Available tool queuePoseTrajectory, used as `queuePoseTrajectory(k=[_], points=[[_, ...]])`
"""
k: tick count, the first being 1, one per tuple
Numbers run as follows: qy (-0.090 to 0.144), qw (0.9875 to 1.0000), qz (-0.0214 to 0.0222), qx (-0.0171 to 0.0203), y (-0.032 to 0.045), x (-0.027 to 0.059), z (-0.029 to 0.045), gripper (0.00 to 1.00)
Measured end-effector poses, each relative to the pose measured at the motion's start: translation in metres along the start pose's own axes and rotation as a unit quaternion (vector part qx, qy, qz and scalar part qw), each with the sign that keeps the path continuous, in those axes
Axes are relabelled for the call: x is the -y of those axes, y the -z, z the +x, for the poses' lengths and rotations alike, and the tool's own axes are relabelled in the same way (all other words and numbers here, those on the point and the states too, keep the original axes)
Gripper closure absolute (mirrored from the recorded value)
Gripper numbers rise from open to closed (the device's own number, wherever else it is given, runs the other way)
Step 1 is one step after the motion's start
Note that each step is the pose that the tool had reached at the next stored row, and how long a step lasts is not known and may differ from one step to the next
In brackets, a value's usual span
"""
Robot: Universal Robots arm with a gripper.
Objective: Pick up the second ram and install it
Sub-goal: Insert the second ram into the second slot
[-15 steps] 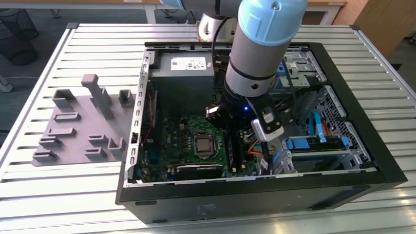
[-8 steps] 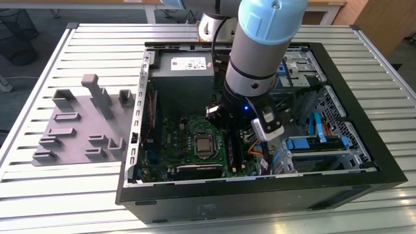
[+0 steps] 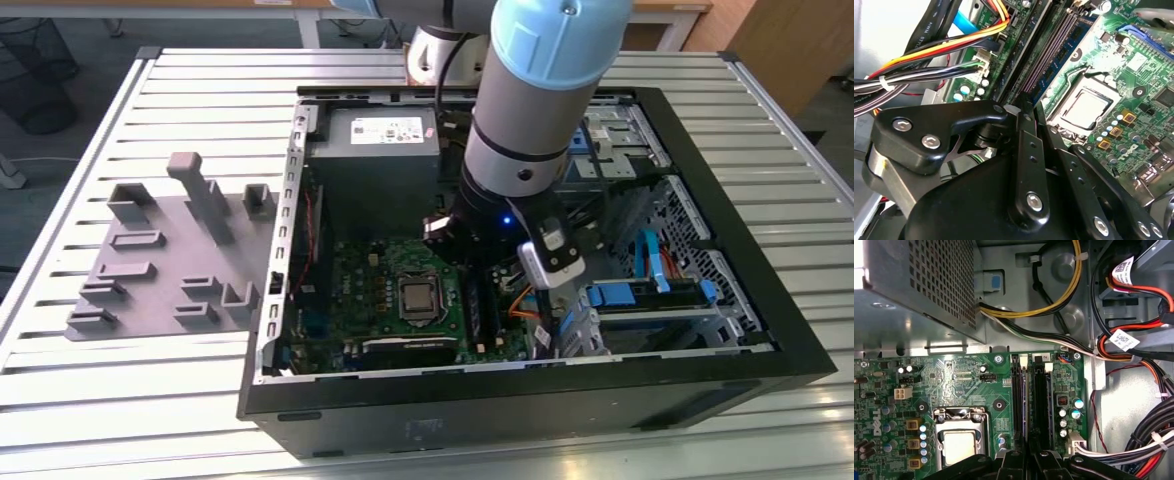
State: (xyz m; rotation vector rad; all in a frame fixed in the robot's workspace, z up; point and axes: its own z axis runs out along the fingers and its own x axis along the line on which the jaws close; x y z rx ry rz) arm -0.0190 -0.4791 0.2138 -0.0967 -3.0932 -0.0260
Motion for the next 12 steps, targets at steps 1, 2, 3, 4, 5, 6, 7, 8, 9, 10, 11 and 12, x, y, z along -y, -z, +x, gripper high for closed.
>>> queuePoseTrajectory(k=[1, 2, 3, 4, 5, 6, 7, 8, 9, 10, 11, 12], points=[[0.001, 1.0000, 0.0001, -0.0001, 0.0001, 0.0000, -0.0005, 0.86], [0.003, 1.0000, 0.0001, -0.0001, 0.0000, -0.0001, -0.0011, 0.86], [0.005, 1.0000, 0.0002, -0.0001, 0.0000, -0.0001, -0.0013, 0.86], [0.006, 1.0000, 0.0003, -0.0001, 0.0000, -0.0001, -0.0014, 0.86], [0.007, 1.0000, 0.0004, -0.0002, 0.0000, -0.0001, -0.0014, 0.86], [0.008, 1.0000, 0.0004, -0.0002, 0.0000, -0.0001, -0.0015, 0.86], [0.009, 1.0000, 0.0005, -0.0002, -0.0002, -0.0001, -0.0016, 0.86], [0.010, 1.0000, 0.0004, -0.0002, -0.0004, -0.0001, -0.0016, 0.86], [0.011, 0.9999, 0.0004, -0.0002, -0.0006, -0.0001, -0.0017, 0.86], [0.011, 0.9999, 0.0005, -0.0002, -0.0008, -0.0001, -0.0018, 0.86], [0.012, 0.9999, 0.0006, -0.0002, -0.0009, -0.0001, -0.0018, 0.86], [0.012, 0.9999, 0.0004, -0.0002, -0.0013, -0.0001, -0.0018, 0.86]])
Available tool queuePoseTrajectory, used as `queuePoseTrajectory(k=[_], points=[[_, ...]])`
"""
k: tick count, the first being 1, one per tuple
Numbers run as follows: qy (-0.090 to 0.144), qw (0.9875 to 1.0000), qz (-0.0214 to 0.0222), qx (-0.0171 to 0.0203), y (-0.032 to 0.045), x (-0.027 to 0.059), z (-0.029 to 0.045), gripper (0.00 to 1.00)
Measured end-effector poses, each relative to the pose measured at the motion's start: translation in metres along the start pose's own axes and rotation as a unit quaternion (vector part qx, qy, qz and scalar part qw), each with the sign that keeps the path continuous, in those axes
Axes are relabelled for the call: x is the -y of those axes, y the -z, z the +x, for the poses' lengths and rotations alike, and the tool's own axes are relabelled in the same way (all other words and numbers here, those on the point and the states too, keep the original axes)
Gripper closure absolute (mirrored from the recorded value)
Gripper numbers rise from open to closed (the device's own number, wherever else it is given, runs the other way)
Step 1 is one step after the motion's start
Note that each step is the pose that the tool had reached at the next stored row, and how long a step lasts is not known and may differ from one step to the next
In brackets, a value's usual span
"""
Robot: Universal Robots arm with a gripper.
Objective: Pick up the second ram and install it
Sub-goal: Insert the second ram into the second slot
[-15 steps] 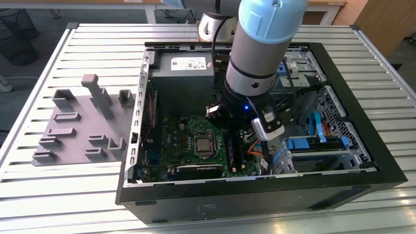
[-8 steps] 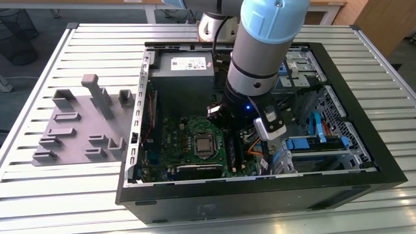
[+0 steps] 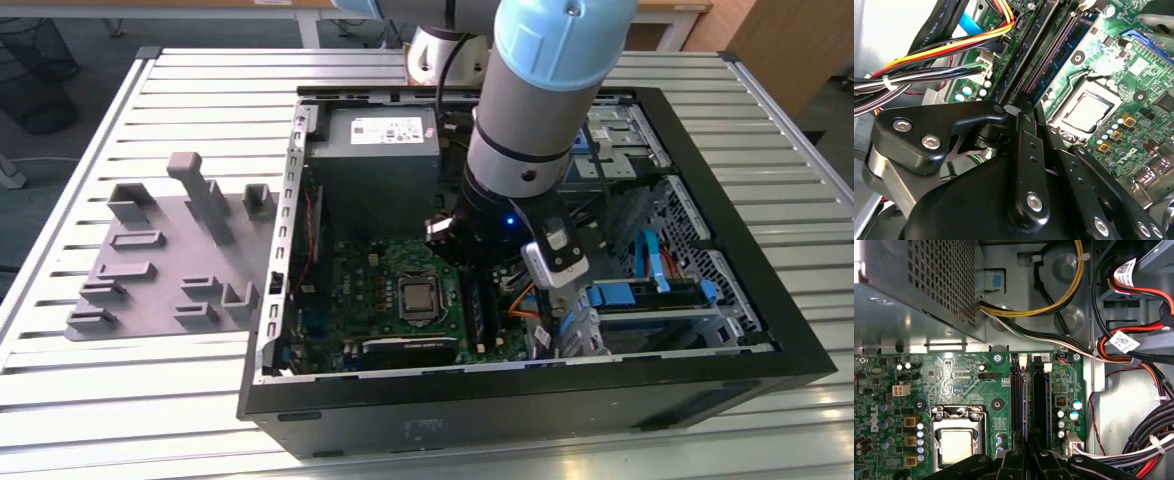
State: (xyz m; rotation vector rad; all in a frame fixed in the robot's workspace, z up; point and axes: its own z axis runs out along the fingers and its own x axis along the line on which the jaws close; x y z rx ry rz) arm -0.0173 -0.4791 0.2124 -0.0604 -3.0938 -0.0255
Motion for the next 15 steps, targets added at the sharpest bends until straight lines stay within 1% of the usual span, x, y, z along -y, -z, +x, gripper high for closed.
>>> queuePoseTrajectory(k=[7, 15], points=[[0.000, 1.0000, 0.0000, -0.0001, -0.0016, 0.0000, -0.0001, 0.86], [0.003, 1.0000, 0.0000, -0.0001, -0.0017, 0.0000, -0.0003, 0.86]])
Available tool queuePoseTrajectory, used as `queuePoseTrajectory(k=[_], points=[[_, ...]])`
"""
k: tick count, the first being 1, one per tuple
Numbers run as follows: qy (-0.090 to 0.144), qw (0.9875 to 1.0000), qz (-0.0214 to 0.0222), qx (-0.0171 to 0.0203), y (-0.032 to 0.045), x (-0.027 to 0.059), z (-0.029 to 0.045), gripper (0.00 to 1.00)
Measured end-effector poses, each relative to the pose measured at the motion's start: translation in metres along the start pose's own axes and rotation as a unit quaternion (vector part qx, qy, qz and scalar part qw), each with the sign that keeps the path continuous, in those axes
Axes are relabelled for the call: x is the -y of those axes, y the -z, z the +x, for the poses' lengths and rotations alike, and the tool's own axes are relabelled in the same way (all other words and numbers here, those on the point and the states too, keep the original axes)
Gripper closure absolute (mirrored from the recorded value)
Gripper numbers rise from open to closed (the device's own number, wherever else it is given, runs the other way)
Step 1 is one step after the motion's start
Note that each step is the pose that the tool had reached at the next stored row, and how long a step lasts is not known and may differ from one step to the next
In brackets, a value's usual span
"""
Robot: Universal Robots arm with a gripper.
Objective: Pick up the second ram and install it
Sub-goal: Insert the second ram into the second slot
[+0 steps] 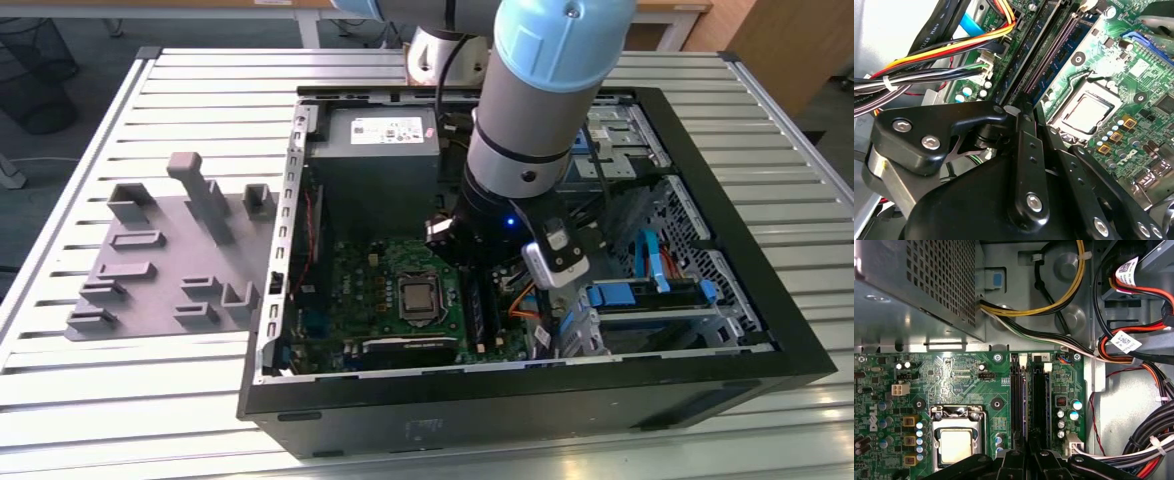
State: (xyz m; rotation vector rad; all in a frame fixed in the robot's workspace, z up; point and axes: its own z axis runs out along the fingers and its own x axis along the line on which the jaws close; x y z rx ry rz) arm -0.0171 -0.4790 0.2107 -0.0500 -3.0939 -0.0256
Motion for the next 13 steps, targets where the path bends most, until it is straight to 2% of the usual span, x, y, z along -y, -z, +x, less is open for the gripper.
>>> queuePoseTrajectory(k=[13], points=[[0.002, 1.0000, 0.0001, 0.0000, 0.0000, -0.0006, 0.0000, 0.86]])
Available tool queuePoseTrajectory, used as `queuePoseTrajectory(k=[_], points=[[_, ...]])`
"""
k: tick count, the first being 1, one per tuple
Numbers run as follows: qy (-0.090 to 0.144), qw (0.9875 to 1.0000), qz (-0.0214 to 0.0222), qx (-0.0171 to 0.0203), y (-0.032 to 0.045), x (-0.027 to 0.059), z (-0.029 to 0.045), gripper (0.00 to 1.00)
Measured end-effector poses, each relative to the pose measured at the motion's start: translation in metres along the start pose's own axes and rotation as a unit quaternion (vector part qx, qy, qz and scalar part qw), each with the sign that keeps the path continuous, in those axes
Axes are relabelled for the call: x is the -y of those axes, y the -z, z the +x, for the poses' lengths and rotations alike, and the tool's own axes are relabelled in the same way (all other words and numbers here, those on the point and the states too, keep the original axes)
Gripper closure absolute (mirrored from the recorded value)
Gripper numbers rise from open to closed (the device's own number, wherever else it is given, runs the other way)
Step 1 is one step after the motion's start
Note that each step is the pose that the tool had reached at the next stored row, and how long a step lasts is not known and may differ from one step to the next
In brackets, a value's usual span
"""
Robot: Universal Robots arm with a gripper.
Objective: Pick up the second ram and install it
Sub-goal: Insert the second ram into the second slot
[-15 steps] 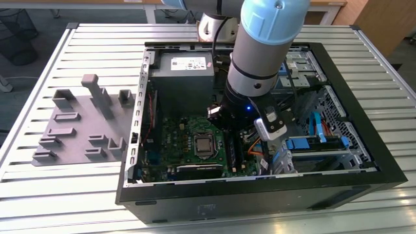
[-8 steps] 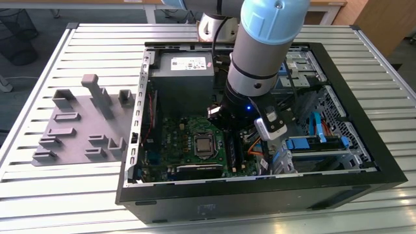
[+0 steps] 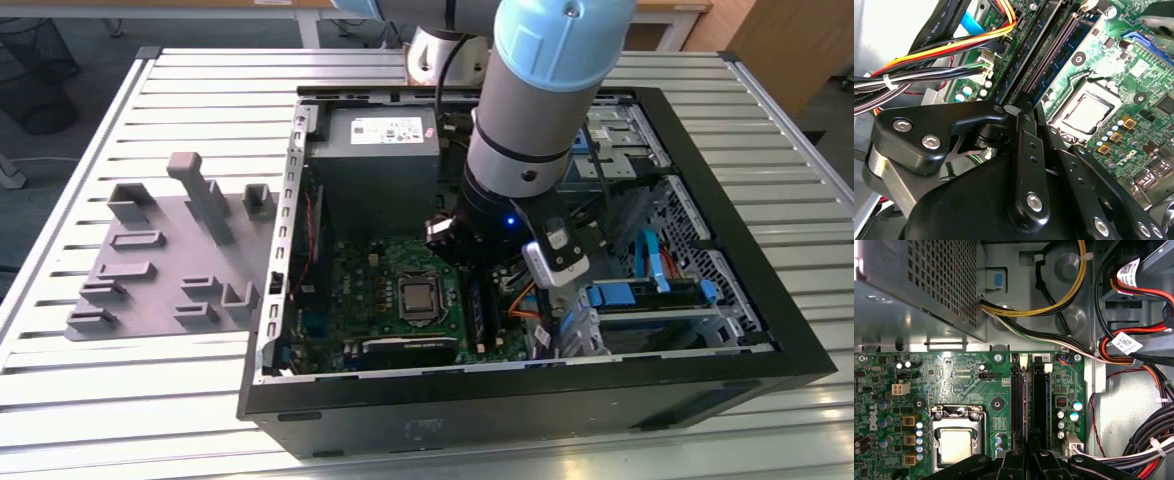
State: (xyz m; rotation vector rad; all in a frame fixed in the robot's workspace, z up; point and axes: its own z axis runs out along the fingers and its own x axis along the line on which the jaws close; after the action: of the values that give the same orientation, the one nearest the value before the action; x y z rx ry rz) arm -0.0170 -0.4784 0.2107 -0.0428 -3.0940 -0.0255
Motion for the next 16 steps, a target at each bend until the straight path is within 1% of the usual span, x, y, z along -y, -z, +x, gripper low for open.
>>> queuePoseTrajectory(k=[13, 16], points=[[0.000, 1.0000, 0.0000, 0.0000, 0.0009, -0.0006, 0.0001, 0.86], [0.000, 1.0000, -0.0022, -0.0002, -0.0001, -0.0005, 0.0001, 0.86]])
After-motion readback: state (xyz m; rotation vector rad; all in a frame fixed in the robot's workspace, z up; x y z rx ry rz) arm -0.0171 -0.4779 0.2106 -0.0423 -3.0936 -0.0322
